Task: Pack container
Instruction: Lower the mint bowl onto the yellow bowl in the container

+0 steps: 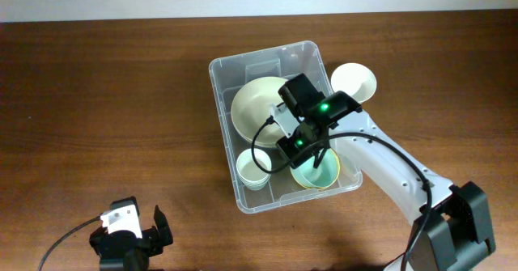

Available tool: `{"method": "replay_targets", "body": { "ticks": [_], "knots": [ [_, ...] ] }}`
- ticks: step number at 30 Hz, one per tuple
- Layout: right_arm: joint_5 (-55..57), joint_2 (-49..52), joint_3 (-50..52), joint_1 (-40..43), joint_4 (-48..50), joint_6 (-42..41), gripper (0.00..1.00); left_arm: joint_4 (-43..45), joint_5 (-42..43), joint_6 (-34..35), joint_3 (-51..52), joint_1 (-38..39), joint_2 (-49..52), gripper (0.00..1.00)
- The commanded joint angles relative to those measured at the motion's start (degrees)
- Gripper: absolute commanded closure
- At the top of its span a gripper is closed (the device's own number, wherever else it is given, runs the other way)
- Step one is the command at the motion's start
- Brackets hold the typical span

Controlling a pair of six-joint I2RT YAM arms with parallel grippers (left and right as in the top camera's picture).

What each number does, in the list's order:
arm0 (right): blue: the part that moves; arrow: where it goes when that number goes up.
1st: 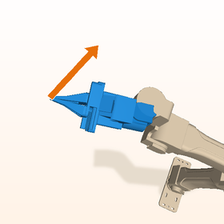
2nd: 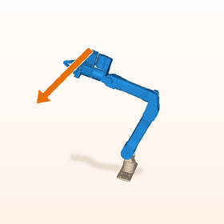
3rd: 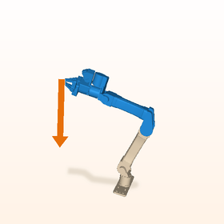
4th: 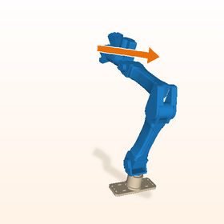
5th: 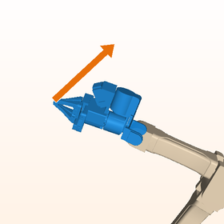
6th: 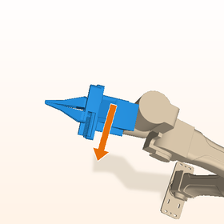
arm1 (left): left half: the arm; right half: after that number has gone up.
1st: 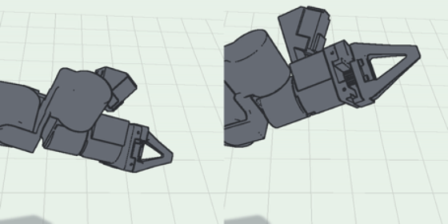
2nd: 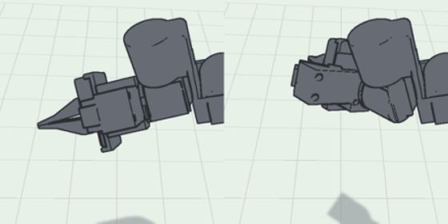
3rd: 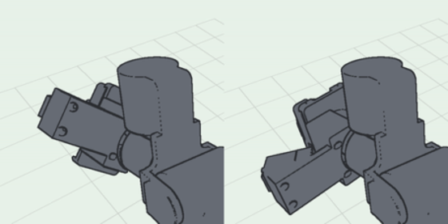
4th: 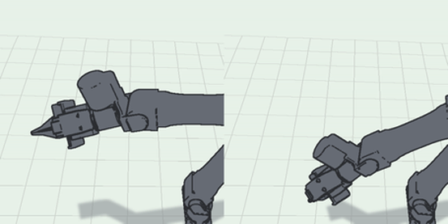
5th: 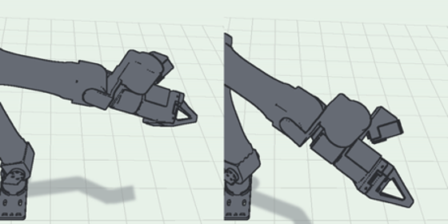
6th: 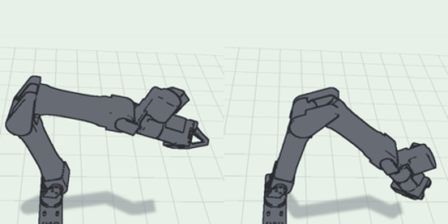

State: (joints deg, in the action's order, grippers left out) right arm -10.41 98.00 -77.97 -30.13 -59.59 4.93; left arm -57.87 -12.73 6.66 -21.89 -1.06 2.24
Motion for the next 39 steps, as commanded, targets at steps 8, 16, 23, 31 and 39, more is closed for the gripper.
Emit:
{"method": "replay_targets", "body": {
  "ticks": [8, 16, 23, 31, 39],
  "knots": [
    [7.7, -3.1, -2.0, 0.3, -4.5, -4.4, 0.96, -0.1, -0.6, 0.1, -0.8, -0.1, -0.4, 0.00],
    [7.7, -3.0, -1.7, 0.2, -7.5, -6.9, 0.96, -0.1, -0.6, 0.1, -0.8, -0.1, -0.4, 0.00],
    [7.7, -2.8, -1.7, 0.2, -8.7, -7.4, 0.96, -0.1, -0.6, 0.1, -0.8, -0.1, -0.4, 0.00],
    [7.5, -0.8, -0.4, 0.1, -9.9, -9.9, 0.96, -0.1, -0.6, 0.1, -0.8, -0.1, -0.4, 0.00],
    [7.1, -0.8, 2.7, 0.1, -7.0, -9.9, 0.96, -0.1, -0.6, 0.1, -0.8, -0.1, -0.4, 0.00]
  ]
}}
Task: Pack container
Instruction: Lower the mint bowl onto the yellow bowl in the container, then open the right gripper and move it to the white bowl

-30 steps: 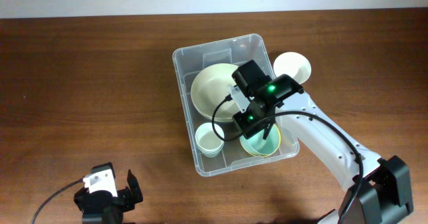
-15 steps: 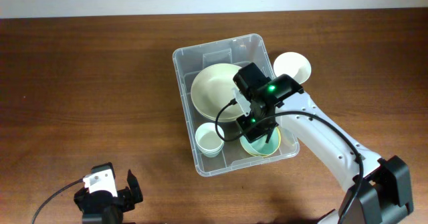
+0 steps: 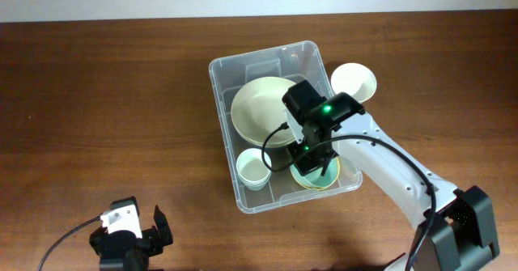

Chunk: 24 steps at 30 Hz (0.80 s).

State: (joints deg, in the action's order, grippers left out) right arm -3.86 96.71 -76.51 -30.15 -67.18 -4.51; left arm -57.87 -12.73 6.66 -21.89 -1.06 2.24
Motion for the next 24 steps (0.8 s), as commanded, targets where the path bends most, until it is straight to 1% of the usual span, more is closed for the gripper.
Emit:
{"method": "replay_targets", "body": {
  "ticks": [1, 4, 8, 9, 15, 18, 21, 24],
  "knots": [
    [0.4, 0.5, 1.2, 0.1, 0.7, -0.5, 0.96, -0.1, -0.6, 0.1, -0.8, -0.1, -0.4, 0.00],
    [-6.1, 0.5, 1.2, 0.1, 2.0, 1.5, 0.96, -0.1, -0.6, 0.1, -0.8, -0.1, -0.4, 0.00],
    [-21.6, 0.5, 1.2, 0.1, 4.0, 11.0, 0.96, -0.1, -0.6, 0.1, -0.8, -0.1, -0.4, 0.00],
    [-22.8, 0.5, 1.2, 0.1, 4.2, 11.9, 0.96, -0.1, -0.6, 0.1, -0.8, -0.1, -0.4, 0.00],
    [-21.4, 0.4, 0.5, 1.0, 5.1, 14.2, 0.96, -0.1, -0.6, 0.1, -0.8, -0.1, -0.4, 0.00],
    [-19.2, 0.0, -3.3, 3.5, 5.0, 14.2, 0.96, -0.1, -0.6, 0.1, -0.8, -0.1, -0.4, 0.00],
    [-18.0, -1.5, -11.5, 9.4, 5.0, 13.9, 0.96, -0.1, -0.6, 0.1, -0.8, -0.1, -0.4, 0.00],
    [-17.9, -2.2, -17.8, 15.2, 5.5, 11.5, 0.96, -0.1, -0.6, 0.1, -0.8, -0.1, -0.4, 0.00]
  ]
}}
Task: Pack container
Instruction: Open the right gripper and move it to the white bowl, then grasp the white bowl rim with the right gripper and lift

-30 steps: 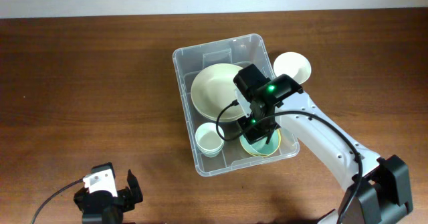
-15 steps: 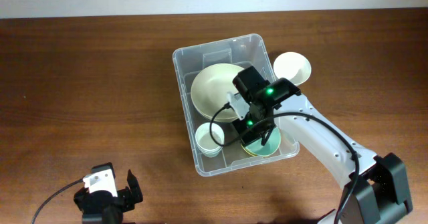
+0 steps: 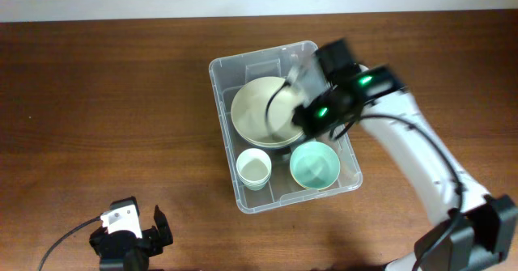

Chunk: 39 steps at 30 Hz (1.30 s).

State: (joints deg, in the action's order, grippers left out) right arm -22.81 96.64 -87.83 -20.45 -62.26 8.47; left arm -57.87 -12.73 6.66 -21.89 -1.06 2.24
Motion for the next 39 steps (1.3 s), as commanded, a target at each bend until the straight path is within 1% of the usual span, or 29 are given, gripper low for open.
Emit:
{"method": "replay_targets", "body": {
  "ticks": [1, 3, 4, 7, 8, 10, 12, 13, 14, 15, 17, 19, 24, 32, 35, 38, 39],
  "knots": [
    [1.0, -2.2, -9.2, 9.3, 2.0, -3.2, 0.96, -0.1, -0.6, 0.1, -0.8, -0.1, -0.4, 0.00],
    [1.0, -2.2, -10.3, 13.5, 5.2, -5.8, 0.96, -0.1, -0.6, 0.1, -0.8, -0.1, -0.4, 0.00],
    [1.0, -2.0, -10.1, 17.8, 8.5, -8.4, 0.96, -0.1, -0.6, 0.1, -0.8, -0.1, -0.4, 0.00],
    [1.5, -0.5, -9.7, 23.3, 11.7, -11.2, 0.96, -0.1, -0.6, 0.1, -0.8, -0.1, -0.4, 0.00],
    [3.5, 0.5, -9.7, 25.0, 12.3, -12.2, 0.96, -0.1, -0.6, 0.1, -0.8, -0.1, -0.4, 0.00],
    [6.6, 2.3, -9.7, 27.0, 13.0, -12.5, 0.96, -0.1, -0.6, 0.1, -0.8, -0.1, -0.4, 0.00],
    [7.0, 5.2, -9.7, 28.3, 14.0, -12.4, 0.96, -0.1, -0.6, 0.1, -0.8, -0.1, -0.4, 0.00],
    [7.0, 7.0, -9.7, 28.5, 14.6, -12.4, 0.89, -0.1, -0.6, 0.1, -0.8, -0.1, -0.4, 0.00],
    [7.0, 10.0, -9.7, 28.5, 15.8, -12.4, 0.52, -0.1, -0.6, 0.1, -0.8, -0.1, -0.4, 0.00],
    [7.0, 11.6, -9.7, 28.5, 16.4, -12.4, 0.42, -0.1, -0.6, 0.1, -0.8, -0.1, -0.4, 0.00],
    [7.0, 15.4, -9.7, 28.5, 17.7, -12.4, 0.36, -0.1, -0.6, 0.1, -0.8, -0.1, -0.4, 0.00],
    [7.0, 19.3, -9.7, 28.7, 19.5, -14.2, 0.32, -0.1, -0.6, 0.1, -0.8, -0.1, -0.4, 0.00],
    [7.0, 26.9, -9.7, 29.6, 21.7, -15.0, 0.31, -0.1, -0.6, 0.1, -0.8, -0.1, -0.4, 0.00],
    [7.1, 30.9, -9.6, 29.6, 22.5, -15.0, 0.32, -0.1, -0.6, 0.1, -0.8, -0.1, -0.4, 0.00],
    [7.0, 32.4, -9.6, 29.6, 23.4, -15.0, 0.35, -0.1, -0.6, 0.1, -0.8, -0.1, -0.4, 0.00],
    [7.0, 33.2, -9.6, 29.6, 24.2, -15.0, 0.44, -0.1, -0.6, 0.1, -0.8, -0.1, -0.4, 0.00],
    [7.0, 33.4, -9.6, 29.6, 24.4, -15.0, 0.50, -0.1, -0.6, 0.1, -0.8, -0.1, -0.4, 0.00]
  ]
}}
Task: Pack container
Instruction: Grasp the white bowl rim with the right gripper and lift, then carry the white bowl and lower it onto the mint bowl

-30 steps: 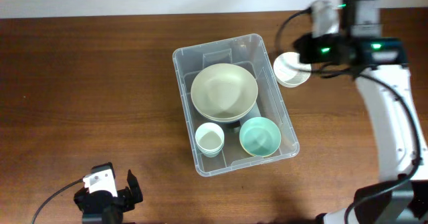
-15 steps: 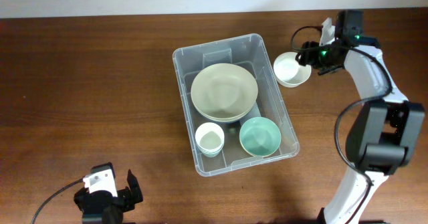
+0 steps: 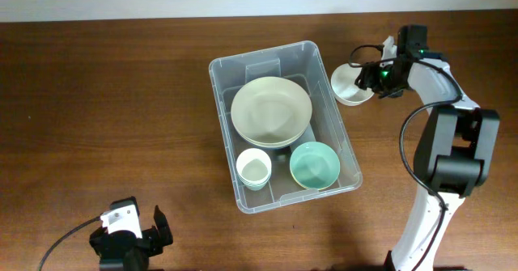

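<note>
A clear plastic container (image 3: 224,83) stands mid-table. Inside it lie a pale green plate (image 3: 271,112) at the back, a white cup (image 3: 253,169) at the front left and a teal bowl (image 3: 315,164) at the front right. A white bowl (image 3: 348,86) sits on the table just right of the container's far corner. My right gripper (image 3: 368,74) hangs over that bowl's right rim, apparently open and holding nothing. My left gripper (image 3: 160,229) rests open at the table's front left, far from everything.
The right arm (image 3: 441,85) bends down the right side of the table to its base (image 3: 453,162). The left arm's wrist (image 3: 121,237) and its cable lie at the front edge. The brown wooden table (image 3: 105,101) ends at a white wall at the back.
My right gripper has moved from above the container's back right corner to the white bowl outside it. The container's contents and the left arm are unchanged.
My right gripper was low over the teal bowl in the container's front right, and still there at the following moment. Then it was above the container's far right, the teal bowl left inside. Now it is at the white bowl on the table.
</note>
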Available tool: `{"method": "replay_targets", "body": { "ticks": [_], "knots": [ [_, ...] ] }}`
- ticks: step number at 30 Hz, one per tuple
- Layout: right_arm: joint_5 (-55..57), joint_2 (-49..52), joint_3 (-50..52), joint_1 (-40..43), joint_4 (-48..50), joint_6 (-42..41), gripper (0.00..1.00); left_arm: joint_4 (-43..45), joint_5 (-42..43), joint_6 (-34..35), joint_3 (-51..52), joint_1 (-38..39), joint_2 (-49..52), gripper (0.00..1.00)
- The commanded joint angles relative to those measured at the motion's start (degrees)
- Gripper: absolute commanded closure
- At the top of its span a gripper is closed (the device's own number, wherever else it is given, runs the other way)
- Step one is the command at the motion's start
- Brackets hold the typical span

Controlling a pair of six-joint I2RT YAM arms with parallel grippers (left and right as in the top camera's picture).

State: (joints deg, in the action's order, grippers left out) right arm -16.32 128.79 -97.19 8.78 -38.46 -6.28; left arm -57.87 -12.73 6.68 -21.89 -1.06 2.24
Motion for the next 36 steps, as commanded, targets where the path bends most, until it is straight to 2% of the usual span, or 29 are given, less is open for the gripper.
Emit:
{"method": "replay_targets", "body": {
  "ticks": [1, 3, 5, 6, 10, 12, 16, 18, 20, 24, 28, 33, 36],
  "knots": [
    [0.5, 1.4, -0.2, 0.4, 0.7, -0.3, 0.51, -0.1, -0.6, 0.1, -0.8, -0.1, -0.4, 0.00],
    [0.5, 1.5, -0.2, 0.4, 0.9, -0.2, 0.55, -0.1, -0.6, 0.1, -0.8, -0.1, -0.4, 0.00],
    [0.5, 1.5, -0.2, 0.4, 1.0, -0.2, 0.89, -0.1, -0.6, 0.1, -0.8, -0.1, -0.4, 0.00],
    [0.5, 1.4, -0.2, 0.5, 1.1, -0.2, 0.96, -0.1, -0.6, 0.1, -0.8, -0.1, -0.4, 0.00],
    [-1.4, 1.3, -0.2, 2.5, 1.2, -0.2, 0.96, -0.1, -0.6, 0.1, -0.8, -0.1, -0.4, 0.00],
    [-6.1, 1.1, -0.2, 4.5, 1.3, -0.2, 0.96, -0.1, -0.6, 0.1, -0.8, -0.1, -0.4, 0.00],
    [-21.3, -0.7, -0.2, 10.8, 2.8, -0.2, 0.96, -0.1, -0.6, 0.1, -0.8, -0.1, -0.4, 0.00],
    [-32.6, -2.5, -0.2, 15.2, 3.8, 0.5, 0.96, -0.1, -0.6, 0.1, -0.8, -0.1, -0.4, 0.00],
    [-38.4, -5.1, -0.2, 18.8, 1.7, 2.6, 0.96, -0.1, -0.6, 0.1, -0.8, -0.1, -0.4, 0.00],
    [-30.6, -12.8, -0.2, 20.2, -10.1, 13.6, 0.96, -0.1, -0.6, 0.1, -0.8, -0.1, -0.4, 0.00],
    [-21.8, -22.2, -0.2, 15.1, -18.9, 19.5, 0.96, -0.1, -0.6, 0.1, -0.8, -0.1, -0.4, 0.00],
    [-14.2, -30.3, -0.2, 5.6, -22.3, 19.3, 0.96, -0.1, -0.6, 0.1, -0.8, -0.1, -0.4, 0.00],
    [3.8, -34.7, -0.2, -6.4, -26.4, 14.3, 0.96, -0.1, -0.6, 0.1, -0.8, -0.1, -0.4, 0.00]
  ]
}}
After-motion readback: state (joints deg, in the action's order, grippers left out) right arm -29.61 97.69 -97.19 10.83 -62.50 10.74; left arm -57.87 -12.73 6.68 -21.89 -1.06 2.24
